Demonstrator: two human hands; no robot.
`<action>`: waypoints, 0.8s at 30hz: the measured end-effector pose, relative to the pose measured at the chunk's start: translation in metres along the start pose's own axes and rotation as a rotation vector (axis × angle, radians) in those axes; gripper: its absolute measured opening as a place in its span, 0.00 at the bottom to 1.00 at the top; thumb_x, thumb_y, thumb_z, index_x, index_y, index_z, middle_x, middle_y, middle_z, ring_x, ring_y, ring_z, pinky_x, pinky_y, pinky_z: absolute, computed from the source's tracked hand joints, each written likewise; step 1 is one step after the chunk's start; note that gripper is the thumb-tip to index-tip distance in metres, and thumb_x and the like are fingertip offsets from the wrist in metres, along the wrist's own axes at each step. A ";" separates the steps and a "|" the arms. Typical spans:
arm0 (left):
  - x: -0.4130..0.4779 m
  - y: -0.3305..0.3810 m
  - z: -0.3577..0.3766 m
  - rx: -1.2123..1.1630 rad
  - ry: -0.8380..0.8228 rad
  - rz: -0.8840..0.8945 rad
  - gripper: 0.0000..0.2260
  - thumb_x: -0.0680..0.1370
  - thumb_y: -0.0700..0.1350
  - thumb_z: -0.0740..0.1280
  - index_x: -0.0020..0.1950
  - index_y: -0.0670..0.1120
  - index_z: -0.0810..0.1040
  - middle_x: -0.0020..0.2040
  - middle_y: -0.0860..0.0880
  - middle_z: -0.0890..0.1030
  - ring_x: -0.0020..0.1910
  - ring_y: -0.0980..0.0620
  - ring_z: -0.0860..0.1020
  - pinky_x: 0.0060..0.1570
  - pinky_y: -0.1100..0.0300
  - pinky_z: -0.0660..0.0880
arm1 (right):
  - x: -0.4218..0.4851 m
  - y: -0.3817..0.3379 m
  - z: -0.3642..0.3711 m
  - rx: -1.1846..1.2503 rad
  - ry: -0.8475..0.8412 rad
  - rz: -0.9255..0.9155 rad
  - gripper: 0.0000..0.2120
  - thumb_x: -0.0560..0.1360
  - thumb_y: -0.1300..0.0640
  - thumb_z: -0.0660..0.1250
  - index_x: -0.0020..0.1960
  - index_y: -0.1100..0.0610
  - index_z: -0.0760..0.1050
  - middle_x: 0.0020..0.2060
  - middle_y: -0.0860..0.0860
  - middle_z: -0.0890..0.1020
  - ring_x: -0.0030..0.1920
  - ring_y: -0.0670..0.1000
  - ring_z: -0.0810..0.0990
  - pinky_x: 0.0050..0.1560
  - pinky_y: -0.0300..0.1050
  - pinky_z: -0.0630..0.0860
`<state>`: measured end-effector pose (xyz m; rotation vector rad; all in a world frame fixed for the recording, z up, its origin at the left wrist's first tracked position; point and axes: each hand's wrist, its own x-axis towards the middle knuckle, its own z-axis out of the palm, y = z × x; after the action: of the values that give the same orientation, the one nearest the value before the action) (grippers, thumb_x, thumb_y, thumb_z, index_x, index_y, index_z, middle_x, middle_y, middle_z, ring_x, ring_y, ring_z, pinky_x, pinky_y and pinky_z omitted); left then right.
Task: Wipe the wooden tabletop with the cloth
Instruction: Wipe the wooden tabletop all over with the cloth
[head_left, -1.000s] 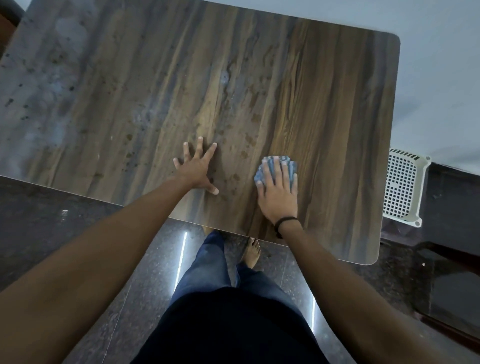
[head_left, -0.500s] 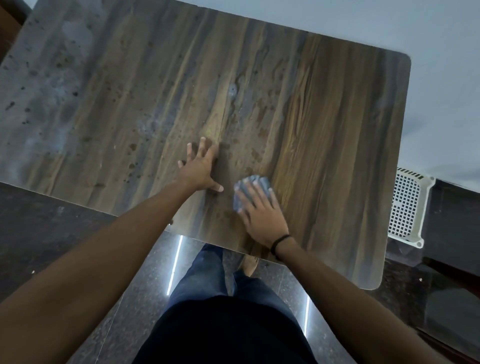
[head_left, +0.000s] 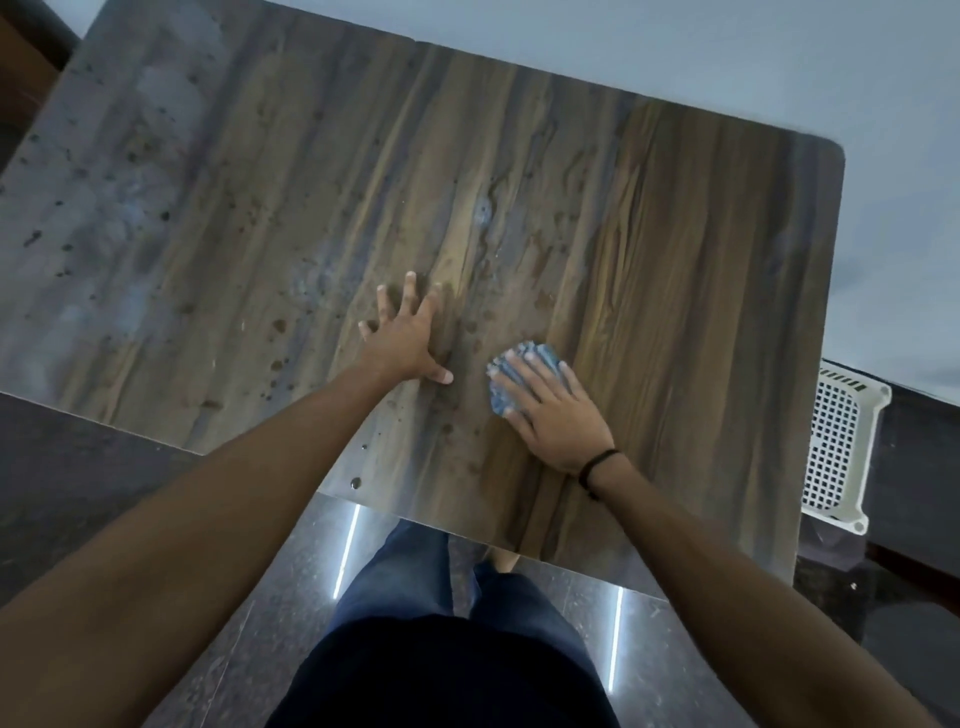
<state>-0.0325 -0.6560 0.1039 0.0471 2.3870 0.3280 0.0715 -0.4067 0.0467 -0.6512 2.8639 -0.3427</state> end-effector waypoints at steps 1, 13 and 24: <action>0.004 -0.001 -0.005 0.004 -0.012 -0.008 0.60 0.67 0.53 0.81 0.81 0.56 0.37 0.79 0.51 0.28 0.77 0.36 0.31 0.71 0.26 0.47 | 0.014 0.012 -0.005 0.001 0.010 0.071 0.26 0.85 0.45 0.52 0.82 0.43 0.52 0.82 0.47 0.54 0.82 0.51 0.50 0.78 0.65 0.55; 0.022 0.000 -0.011 0.042 -0.120 -0.041 0.61 0.69 0.53 0.80 0.80 0.55 0.32 0.76 0.50 0.24 0.76 0.35 0.29 0.70 0.25 0.48 | 0.054 0.036 -0.021 0.019 0.017 0.193 0.26 0.86 0.44 0.49 0.83 0.43 0.50 0.82 0.46 0.52 0.82 0.51 0.49 0.79 0.63 0.52; 0.078 0.006 -0.077 0.105 -0.051 0.038 0.61 0.67 0.58 0.80 0.81 0.55 0.35 0.78 0.50 0.26 0.77 0.35 0.31 0.70 0.25 0.49 | 0.082 0.023 -0.023 0.031 0.003 0.247 0.26 0.85 0.43 0.48 0.82 0.43 0.50 0.82 0.46 0.53 0.82 0.51 0.48 0.79 0.63 0.51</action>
<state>-0.1423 -0.6573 0.1096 0.1483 2.3536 0.2166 -0.0157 -0.4191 0.0521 -0.2861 2.8914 -0.3489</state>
